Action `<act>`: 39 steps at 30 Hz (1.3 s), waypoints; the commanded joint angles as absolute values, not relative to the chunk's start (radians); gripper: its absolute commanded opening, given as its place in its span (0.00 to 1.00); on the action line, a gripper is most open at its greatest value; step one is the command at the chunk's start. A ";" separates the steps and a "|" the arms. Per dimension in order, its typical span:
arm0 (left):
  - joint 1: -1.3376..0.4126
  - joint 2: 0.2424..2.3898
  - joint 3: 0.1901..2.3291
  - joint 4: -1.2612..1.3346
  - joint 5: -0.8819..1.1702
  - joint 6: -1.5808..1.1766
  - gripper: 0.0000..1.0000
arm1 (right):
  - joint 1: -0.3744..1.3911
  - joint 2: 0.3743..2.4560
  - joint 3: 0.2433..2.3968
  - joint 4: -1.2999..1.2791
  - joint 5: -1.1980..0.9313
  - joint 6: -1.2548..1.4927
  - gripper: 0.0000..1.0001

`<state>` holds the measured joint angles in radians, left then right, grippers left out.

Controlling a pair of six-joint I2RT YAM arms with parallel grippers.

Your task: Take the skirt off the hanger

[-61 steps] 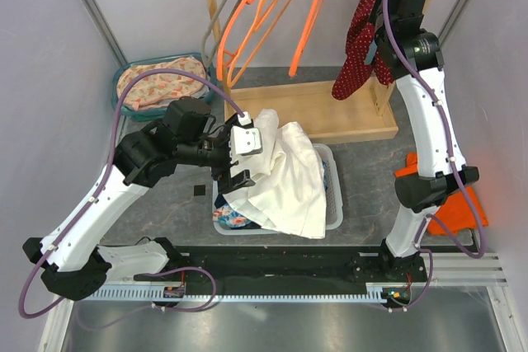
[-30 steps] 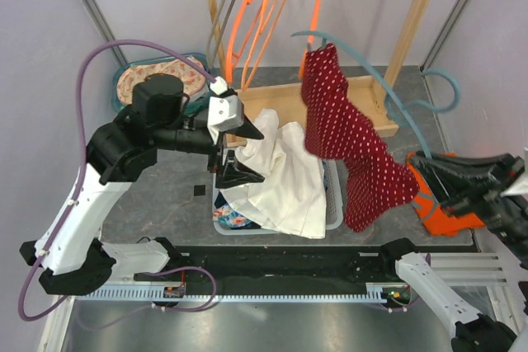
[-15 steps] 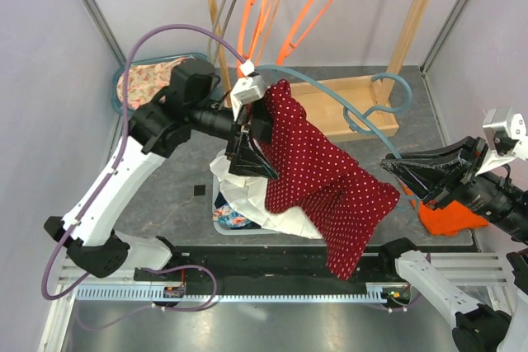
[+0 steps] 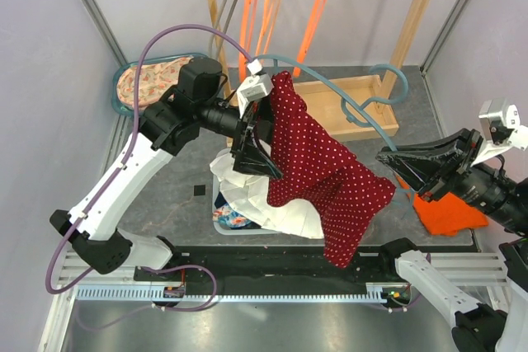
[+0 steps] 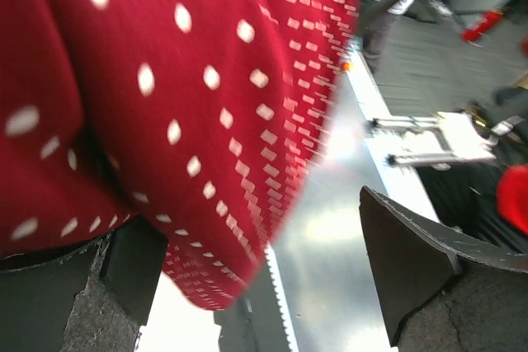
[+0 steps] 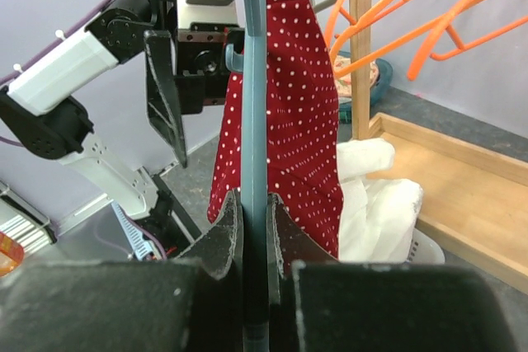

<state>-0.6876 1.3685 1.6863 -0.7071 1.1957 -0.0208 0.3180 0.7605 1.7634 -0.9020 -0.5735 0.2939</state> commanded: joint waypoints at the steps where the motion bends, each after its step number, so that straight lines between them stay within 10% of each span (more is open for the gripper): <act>1: -0.698 1.405 1.744 -0.678 0.937 -0.097 1.00 | 0.321 0.752 1.724 -0.694 -0.624 0.371 0.00; 5: -0.699 1.436 1.773 -0.707 0.701 -0.133 1.00 | 0.319 0.729 1.674 -0.632 -0.635 0.410 0.00; 7: -0.698 1.440 1.782 -0.710 0.692 -0.115 0.20 | 0.321 0.724 1.669 -0.627 -0.626 0.410 0.00; 8: -0.696 1.437 1.786 -0.712 0.693 -0.115 0.02 | 0.321 0.726 1.669 -0.629 -0.623 0.410 0.00; 24: -0.696 1.344 2.600 -0.934 0.767 0.198 0.02 | 0.321 0.838 1.683 -0.933 -0.227 0.227 0.00; 39: -0.692 1.275 2.444 -0.896 0.730 0.130 0.02 | 0.319 0.813 1.730 -0.989 -0.101 0.207 0.00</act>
<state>-0.6975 1.2434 2.5614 -0.9016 0.7357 0.1467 0.3187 0.8368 1.6642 -1.0134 -0.1303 0.2192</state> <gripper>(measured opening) 0.033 0.106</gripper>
